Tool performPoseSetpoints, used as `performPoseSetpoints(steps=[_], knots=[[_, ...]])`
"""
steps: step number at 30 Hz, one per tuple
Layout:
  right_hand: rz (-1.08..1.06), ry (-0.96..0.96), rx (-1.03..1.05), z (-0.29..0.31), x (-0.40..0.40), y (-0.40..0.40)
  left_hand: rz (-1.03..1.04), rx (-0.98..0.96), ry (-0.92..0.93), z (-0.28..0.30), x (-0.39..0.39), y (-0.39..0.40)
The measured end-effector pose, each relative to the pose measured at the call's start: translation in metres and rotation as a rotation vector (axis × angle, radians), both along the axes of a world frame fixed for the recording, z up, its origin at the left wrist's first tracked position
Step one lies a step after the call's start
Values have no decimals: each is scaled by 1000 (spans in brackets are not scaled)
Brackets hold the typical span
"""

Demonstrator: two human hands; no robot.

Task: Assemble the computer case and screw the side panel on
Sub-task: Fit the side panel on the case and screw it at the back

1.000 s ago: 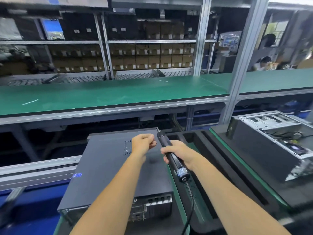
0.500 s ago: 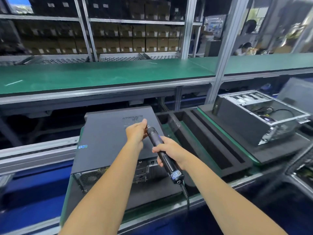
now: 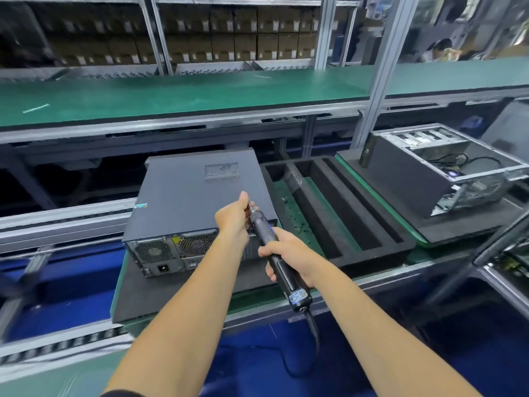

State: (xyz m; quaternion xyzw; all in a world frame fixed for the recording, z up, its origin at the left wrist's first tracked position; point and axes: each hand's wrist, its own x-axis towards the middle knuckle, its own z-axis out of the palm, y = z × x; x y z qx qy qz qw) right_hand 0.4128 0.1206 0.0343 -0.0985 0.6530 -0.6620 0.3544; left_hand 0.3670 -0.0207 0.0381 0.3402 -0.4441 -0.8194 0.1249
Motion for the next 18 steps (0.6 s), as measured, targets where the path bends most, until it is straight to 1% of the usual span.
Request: performPoseSetpoints(steps=[3, 8, 13, 16, 18], knots=[[29, -26, -10, -8, 13, 4, 50, 34, -31, -4, 16, 7], [62, -51, 6, -16, 30, 11, 13, 55, -24, -12, 38, 14], [66, -18, 67, -25, 43, 10, 160, 64, -23, -22, 50, 24], [80, -12, 86, -29, 47, 10, 190, 52, -43, -29, 55, 24], [92, 0, 103, -31, 48, 9, 201, 2, -63, -34, 56, 24]])
